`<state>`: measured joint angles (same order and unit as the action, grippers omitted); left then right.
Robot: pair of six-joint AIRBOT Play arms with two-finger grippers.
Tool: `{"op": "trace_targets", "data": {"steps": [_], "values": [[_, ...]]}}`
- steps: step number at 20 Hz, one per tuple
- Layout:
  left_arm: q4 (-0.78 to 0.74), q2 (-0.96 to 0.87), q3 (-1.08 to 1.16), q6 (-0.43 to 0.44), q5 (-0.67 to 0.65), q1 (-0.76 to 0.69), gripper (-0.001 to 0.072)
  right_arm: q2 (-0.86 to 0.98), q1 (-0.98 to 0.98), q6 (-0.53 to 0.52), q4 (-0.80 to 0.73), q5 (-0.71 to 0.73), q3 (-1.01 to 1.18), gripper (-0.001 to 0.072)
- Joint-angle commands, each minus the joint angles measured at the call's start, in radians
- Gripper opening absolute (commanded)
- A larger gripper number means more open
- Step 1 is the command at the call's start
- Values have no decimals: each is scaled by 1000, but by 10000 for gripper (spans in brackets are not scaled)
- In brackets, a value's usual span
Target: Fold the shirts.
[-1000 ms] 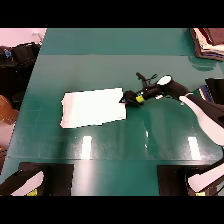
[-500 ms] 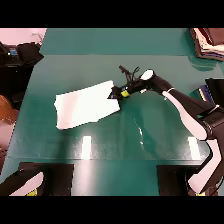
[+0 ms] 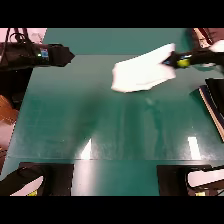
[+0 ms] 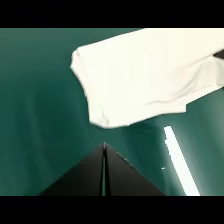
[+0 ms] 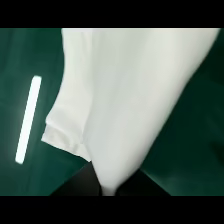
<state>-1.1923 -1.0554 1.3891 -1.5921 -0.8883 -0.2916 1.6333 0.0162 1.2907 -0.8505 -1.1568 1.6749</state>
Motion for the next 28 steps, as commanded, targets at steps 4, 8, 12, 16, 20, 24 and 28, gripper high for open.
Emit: {"op": "trace_targets", "data": {"steps": [4, 8, 12, 16, 20, 24, 28], "values": [[6, 0, 0, -36, 103, -89, 23, -96, -507, 3, -63, 57, 4, 17], [7, -1, 0, -62, 103, -89, 23, -77, -661, 2, 0, 110, 5, 16], [7, -1, 0, -79, 103, -89, 23, -76, -694, -18, 81, 124, 66, 16], [6, -1, 0, -78, 103, -89, 23, -76, -694, -17, 98, 72, 261, 17], [6, -1, 0, -77, 98, -89, 23, -81, -704, -16, 47, -16, 376, 17], [2, -1, 0, -76, 77, -89, 23, -168, -763, -16, 33, -43, 243, 17], [-3, -1, 0, -76, 58, -89, 23, -272, -876, -16, -143, -100, 82, 17]]}}
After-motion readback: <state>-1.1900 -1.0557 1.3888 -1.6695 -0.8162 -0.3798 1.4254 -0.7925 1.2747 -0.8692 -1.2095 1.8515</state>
